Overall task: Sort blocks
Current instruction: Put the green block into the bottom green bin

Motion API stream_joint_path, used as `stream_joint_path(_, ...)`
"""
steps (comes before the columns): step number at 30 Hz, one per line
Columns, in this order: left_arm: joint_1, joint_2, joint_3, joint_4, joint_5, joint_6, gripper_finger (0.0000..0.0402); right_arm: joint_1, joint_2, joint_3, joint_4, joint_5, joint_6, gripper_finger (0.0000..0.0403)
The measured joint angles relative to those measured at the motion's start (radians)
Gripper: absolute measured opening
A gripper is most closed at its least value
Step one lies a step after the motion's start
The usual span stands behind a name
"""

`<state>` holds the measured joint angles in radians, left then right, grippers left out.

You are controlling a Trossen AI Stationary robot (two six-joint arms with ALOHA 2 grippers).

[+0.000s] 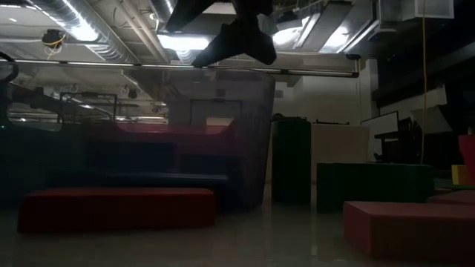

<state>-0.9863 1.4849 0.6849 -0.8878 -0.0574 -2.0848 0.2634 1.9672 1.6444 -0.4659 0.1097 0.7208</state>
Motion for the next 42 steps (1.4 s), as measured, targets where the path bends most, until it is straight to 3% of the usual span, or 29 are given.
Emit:
stream_joint_path(10,0.001,-0.114,0.039,0.025,-0.013,0.115,0.0118,-0.076,-0.096,0.001,-0.099,0.0,-0.001,0.0241)
stream_joint_path(17,0.001,-0.307,0.045,0.019,-0.104,0.156,0.0118,-0.116,-0.171,0.001,-0.197,-0.109,-0.048,0.0241)
stream_joint_path(21,0.002,-0.457,0.045,0.02,-0.242,0.156,0.0118,-0.113,-0.212,0.001,-0.295,-0.173,-0.053,0.0241)
stream_joint_path(28,0.059,-0.656,0.048,-0.052,-0.695,0.237,0.0127,-0.059,-0.225,0.001,-0.523,-0.242,-0.037,0.0241)
stream_joint_path(31,0.122,-0.689,0.044,-0.116,-0.821,0.274,0.0127,-0.006,-0.216,-0.001,-0.629,-0.239,-0.019,0.0241)
stream_joint_path(34,0.196,-0.692,0.043,-0.201,-0.866,0.289,0.0126,0.05,-0.216,-0.029,-0.661,-0.237,0.054,0.0241)
stream_joint_path(42,0.367,-0.683,0.042,-0.324,-0.87,0.391,0.0147,0.197,-0.208,-0.148,-0.611,-0.18,0.263,0.0241)
